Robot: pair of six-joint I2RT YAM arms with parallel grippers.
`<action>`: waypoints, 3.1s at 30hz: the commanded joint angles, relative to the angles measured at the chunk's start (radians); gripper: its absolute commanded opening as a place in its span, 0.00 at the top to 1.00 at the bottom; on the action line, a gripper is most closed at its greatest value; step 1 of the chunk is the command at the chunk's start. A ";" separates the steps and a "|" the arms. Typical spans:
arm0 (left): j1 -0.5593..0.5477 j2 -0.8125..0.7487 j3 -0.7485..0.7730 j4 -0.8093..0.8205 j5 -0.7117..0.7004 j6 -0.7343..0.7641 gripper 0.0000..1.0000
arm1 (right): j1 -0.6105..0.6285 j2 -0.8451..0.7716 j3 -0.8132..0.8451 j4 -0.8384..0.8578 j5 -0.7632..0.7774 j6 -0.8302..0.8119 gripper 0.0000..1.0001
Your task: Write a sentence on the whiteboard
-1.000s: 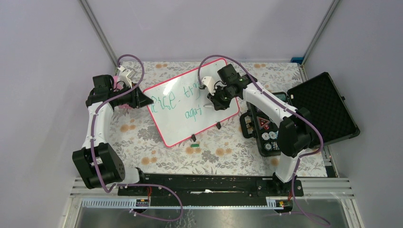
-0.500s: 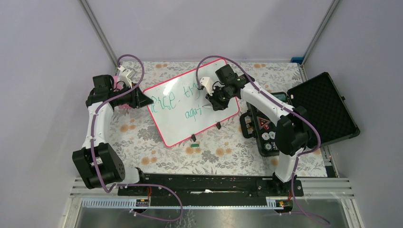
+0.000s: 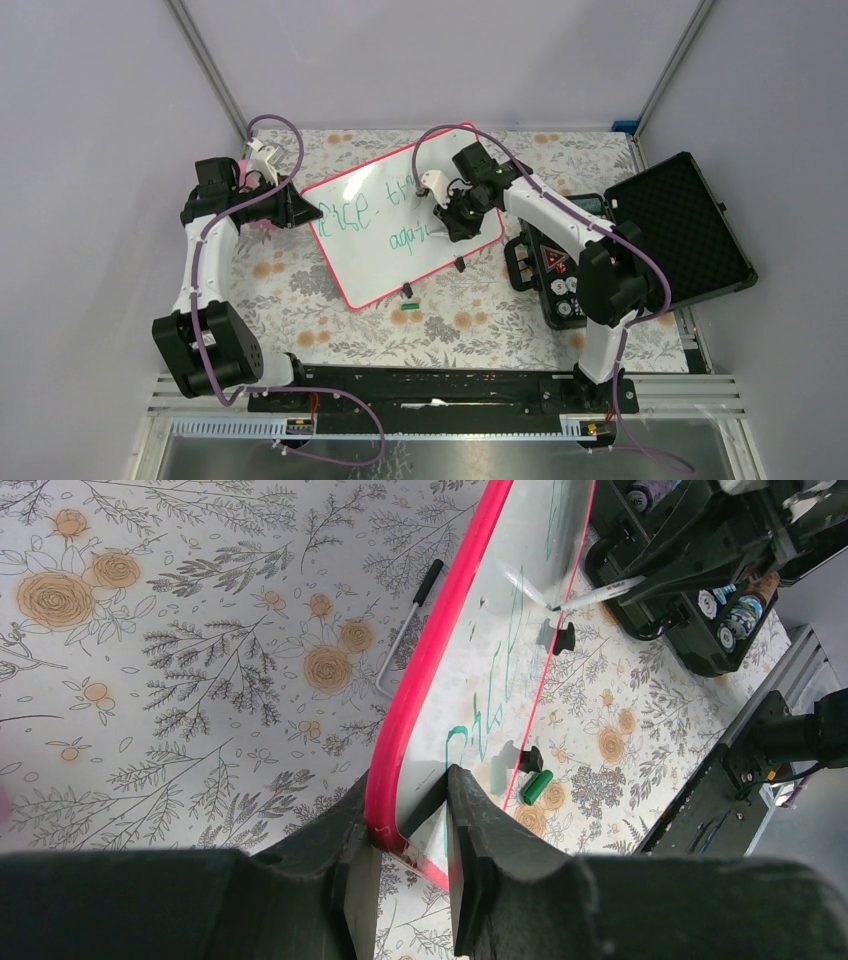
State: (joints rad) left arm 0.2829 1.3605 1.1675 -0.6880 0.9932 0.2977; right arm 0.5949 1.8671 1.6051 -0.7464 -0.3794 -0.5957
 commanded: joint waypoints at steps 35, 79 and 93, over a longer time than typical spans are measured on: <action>-0.018 -0.024 0.000 0.013 -0.051 0.077 1.00 | 0.009 -0.020 0.067 0.015 0.023 0.019 1.00; -0.018 -0.024 -0.005 0.013 -0.054 0.081 1.00 | -0.044 -0.006 0.032 0.015 0.046 0.008 1.00; -0.017 -0.024 -0.009 0.013 -0.053 0.082 1.00 | -0.044 -0.027 -0.034 0.020 0.018 0.003 1.00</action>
State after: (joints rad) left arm 0.2825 1.3602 1.1675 -0.6903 0.9905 0.2989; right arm 0.5621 1.8687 1.5932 -0.7589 -0.3702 -0.5861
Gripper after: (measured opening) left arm 0.261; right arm 0.193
